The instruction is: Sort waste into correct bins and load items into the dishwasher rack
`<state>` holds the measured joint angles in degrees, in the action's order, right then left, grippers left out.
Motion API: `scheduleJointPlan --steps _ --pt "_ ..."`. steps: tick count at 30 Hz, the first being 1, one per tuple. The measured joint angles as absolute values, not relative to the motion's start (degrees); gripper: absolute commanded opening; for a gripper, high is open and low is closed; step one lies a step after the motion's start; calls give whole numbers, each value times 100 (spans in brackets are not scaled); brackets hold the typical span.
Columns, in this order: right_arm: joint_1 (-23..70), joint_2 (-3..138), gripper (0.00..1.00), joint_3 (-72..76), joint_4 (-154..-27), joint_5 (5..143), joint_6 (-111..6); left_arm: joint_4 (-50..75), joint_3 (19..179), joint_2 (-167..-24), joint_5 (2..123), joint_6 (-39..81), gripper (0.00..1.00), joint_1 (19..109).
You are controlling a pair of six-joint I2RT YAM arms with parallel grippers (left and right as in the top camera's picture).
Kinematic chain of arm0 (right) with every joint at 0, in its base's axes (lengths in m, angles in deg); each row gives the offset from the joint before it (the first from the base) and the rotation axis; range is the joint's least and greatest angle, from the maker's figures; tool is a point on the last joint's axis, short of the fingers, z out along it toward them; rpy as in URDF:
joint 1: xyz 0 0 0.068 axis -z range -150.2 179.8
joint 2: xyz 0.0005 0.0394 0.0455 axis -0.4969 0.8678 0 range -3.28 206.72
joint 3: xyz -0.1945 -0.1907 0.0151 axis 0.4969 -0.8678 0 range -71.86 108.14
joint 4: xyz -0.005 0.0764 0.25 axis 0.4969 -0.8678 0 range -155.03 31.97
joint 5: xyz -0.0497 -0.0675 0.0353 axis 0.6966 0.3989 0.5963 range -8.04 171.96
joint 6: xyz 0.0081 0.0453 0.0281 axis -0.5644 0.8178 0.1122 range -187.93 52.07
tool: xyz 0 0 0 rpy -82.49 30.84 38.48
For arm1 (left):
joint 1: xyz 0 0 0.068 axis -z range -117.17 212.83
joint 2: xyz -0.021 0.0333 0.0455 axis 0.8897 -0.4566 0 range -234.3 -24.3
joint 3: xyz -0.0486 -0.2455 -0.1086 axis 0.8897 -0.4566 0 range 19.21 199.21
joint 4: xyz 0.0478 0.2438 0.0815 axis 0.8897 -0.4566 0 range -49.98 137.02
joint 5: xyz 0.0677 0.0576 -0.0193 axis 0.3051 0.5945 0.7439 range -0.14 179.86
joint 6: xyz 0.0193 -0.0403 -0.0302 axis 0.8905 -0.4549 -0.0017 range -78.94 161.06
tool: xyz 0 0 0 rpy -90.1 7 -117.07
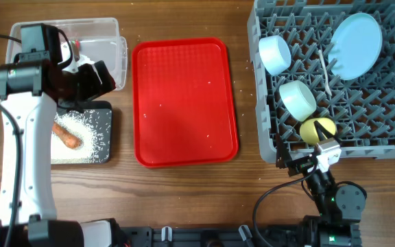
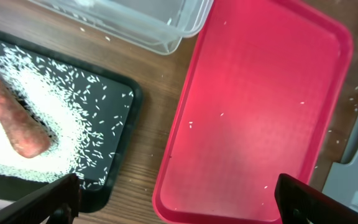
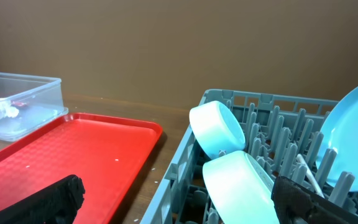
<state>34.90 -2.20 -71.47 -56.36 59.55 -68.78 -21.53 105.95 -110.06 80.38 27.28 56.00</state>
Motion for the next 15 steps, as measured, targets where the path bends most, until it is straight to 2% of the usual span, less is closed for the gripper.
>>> scheduleJointPlan --steps 3,6,10,15 --pt "3490 -220 100 -7147 -5636 5955 -6878 -2005 10519 -10367 8036 2731 100 5640" --pt "3490 -231 100 -7147 -5629 5955 -6878 -1045 9992 -9073 8056 2748 100 5843" --pt "3490 -249 100 -7147 -5627 5966 -6858 1352 7708 -6693 8080 2796 100 6162" --pt "3490 -255 100 -7147 -5627 5977 -6858 2753 4906 -4656 8102 2794 100 6206"
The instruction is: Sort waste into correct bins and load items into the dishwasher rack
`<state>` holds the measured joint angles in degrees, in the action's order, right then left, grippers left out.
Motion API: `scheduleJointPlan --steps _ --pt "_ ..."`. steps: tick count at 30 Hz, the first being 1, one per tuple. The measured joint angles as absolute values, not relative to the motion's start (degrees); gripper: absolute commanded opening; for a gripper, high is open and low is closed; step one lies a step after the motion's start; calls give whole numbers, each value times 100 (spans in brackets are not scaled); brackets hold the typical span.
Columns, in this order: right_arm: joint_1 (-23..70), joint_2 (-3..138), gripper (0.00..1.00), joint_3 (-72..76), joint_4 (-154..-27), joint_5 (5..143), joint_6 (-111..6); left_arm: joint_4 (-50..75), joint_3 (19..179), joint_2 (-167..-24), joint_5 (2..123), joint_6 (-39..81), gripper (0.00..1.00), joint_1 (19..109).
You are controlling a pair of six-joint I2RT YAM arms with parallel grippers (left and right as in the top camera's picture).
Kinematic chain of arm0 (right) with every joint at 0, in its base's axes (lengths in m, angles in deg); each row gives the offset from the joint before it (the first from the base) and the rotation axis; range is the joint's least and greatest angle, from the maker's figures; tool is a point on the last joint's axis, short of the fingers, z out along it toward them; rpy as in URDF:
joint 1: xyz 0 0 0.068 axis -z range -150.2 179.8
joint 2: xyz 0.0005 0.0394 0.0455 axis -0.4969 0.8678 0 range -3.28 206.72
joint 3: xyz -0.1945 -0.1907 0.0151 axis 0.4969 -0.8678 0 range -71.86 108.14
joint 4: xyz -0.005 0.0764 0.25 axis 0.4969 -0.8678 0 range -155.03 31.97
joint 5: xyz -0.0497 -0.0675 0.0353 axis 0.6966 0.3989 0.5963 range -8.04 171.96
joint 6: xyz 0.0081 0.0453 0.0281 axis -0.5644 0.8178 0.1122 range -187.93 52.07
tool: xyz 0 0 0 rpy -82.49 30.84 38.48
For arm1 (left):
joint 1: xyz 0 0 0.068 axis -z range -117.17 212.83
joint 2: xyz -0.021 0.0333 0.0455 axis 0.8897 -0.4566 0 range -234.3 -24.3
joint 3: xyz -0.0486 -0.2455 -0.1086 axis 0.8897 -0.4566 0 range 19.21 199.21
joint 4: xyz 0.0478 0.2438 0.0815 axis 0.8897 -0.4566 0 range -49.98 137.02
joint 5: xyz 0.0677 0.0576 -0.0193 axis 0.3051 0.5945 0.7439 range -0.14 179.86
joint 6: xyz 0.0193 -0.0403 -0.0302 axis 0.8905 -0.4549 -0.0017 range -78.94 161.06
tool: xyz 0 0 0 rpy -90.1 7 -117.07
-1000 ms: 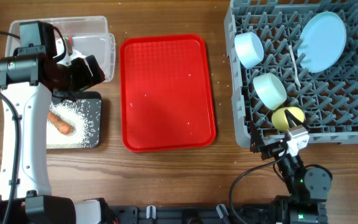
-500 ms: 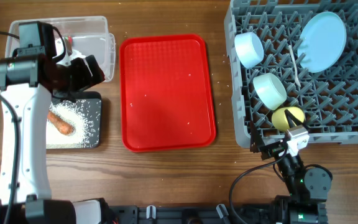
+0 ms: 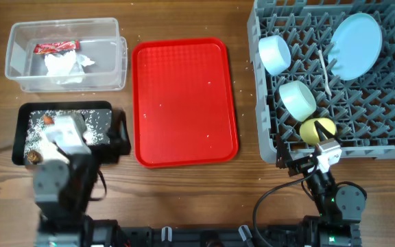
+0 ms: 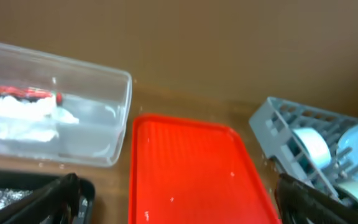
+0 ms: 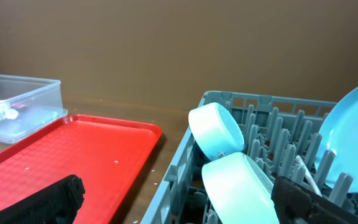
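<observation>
The red tray [image 3: 184, 103] lies bare at the table's middle, with a few rice grains on it. A clear bin [image 3: 64, 48] at the far left holds a red wrapper [image 3: 57, 46] and white tissue [image 4: 23, 115]. The black tray [image 3: 26, 113] of rice sits in front of it, half hidden under my left arm. My left gripper [image 3: 112, 140] is open and empty, low by the near edge, its fingers [image 4: 48, 199] spread wide. The grey dish rack [image 3: 266, 137] holds two cups [image 3: 297, 99], a plate [image 3: 355, 44] and a yellow item [image 3: 319, 129]. My right gripper [image 3: 295, 163] is open and empty in front of the rack.
A thin white stick [image 3: 324, 68] lies across the rack's prongs. In the right wrist view the cups [image 5: 219, 130] and the plate [image 5: 353, 137] stand close ahead. Scattered rice grains lie on the wood near the rack.
My left arm, then stretched over the clear bin and black tray with its camera looking down, now sits back at the near edge looking level across the table. The clear bin is uncovered. The right arm is unchanged.
</observation>
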<state>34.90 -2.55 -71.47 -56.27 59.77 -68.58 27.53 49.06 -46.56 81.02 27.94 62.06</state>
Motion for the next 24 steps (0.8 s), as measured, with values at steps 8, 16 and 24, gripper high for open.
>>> scheduleJointPlan --steps 8,16,24 --pt "3490 -255 100 -7147 -5632 5973 -6858 4515 2458 -3216 8100 2794 100 6206" --pt "3490 -255 100 -7147 -5629 5975 -6858 4432 2021 -2687 8244 2794 100 6206" --pt "3492 -255 100 -7147 -5629 5975 -6858 4316 2006 -2521 8296 2794 100 6206"
